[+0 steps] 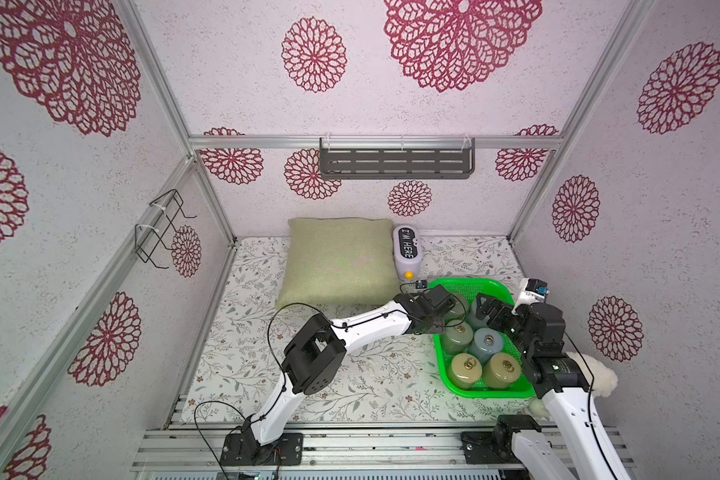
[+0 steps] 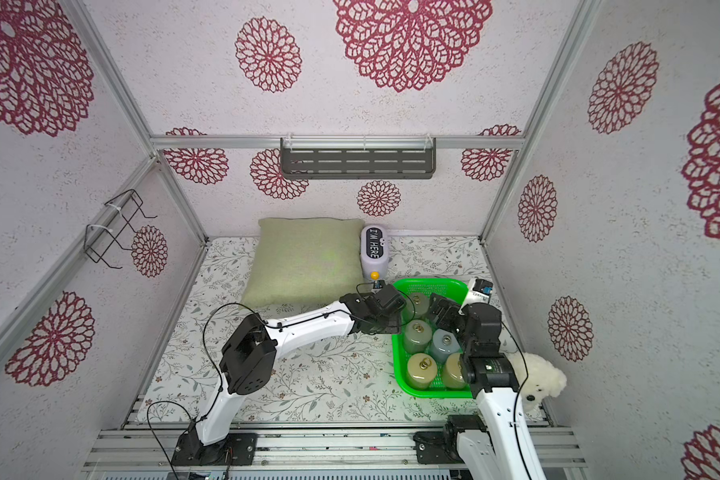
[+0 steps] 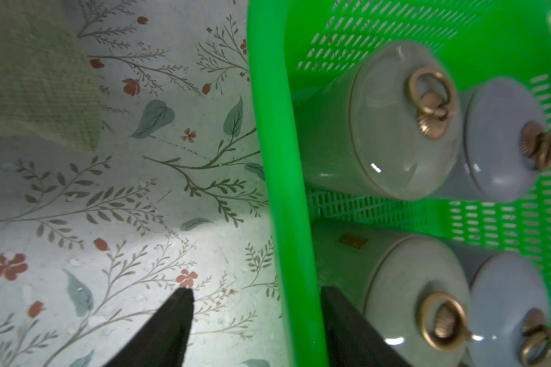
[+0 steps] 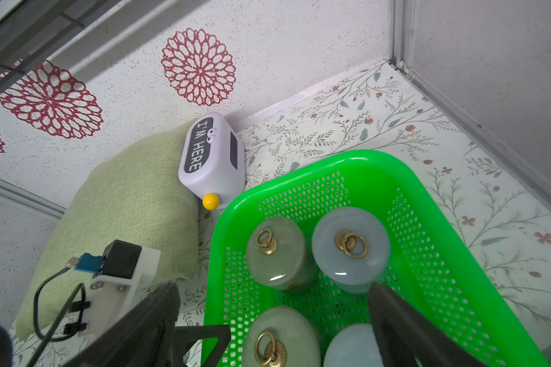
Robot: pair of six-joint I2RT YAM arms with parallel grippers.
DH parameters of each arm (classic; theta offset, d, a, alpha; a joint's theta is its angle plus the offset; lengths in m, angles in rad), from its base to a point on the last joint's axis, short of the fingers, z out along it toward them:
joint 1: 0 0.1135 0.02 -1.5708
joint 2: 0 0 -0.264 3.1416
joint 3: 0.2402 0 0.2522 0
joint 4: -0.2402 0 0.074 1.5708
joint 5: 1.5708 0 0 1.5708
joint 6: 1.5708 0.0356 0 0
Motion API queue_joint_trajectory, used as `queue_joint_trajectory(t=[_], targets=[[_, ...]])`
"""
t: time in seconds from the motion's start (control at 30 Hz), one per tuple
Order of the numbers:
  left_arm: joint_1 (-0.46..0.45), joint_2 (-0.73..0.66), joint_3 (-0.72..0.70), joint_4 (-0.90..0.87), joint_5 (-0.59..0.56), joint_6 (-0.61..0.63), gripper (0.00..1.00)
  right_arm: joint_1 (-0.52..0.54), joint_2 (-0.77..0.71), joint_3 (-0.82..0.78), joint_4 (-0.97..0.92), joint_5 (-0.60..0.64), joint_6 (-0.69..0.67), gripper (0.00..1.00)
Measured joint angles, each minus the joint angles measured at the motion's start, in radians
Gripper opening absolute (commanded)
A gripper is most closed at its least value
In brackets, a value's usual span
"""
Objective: Take the tea canister out of the basket
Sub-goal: Move the basket to the center of the board.
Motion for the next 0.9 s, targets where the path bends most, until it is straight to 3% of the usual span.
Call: queue_joint_trajectory(t=[0.17, 0.23, 0.33, 0.9], targets=[[-0.008, -0.018, -0.048, 0.068, -0.003, -0.021, 0.28, 0.000, 0.000, 0.000, 0.001, -0.002, 0.000, 0.99], [-0.011, -0.039, -0.085, 0.105, -0.002, -0.032, 0.27, 0.000, 0.001, 0.000, 0.003, -0.003, 0.000, 0.99], [-0.012, -0.073, -0.136, 0.123, -0.008, -0.059, 0.15, 0.000, 0.001, 0.000, 0.005, -0.004, 0.000, 0.99], [0.001, -0.295, -0.445, 0.187, -0.053, -0.145, 0.08, 0.000, 0.006, 0.000, 0.022, -0.013, 0.000, 0.99]])
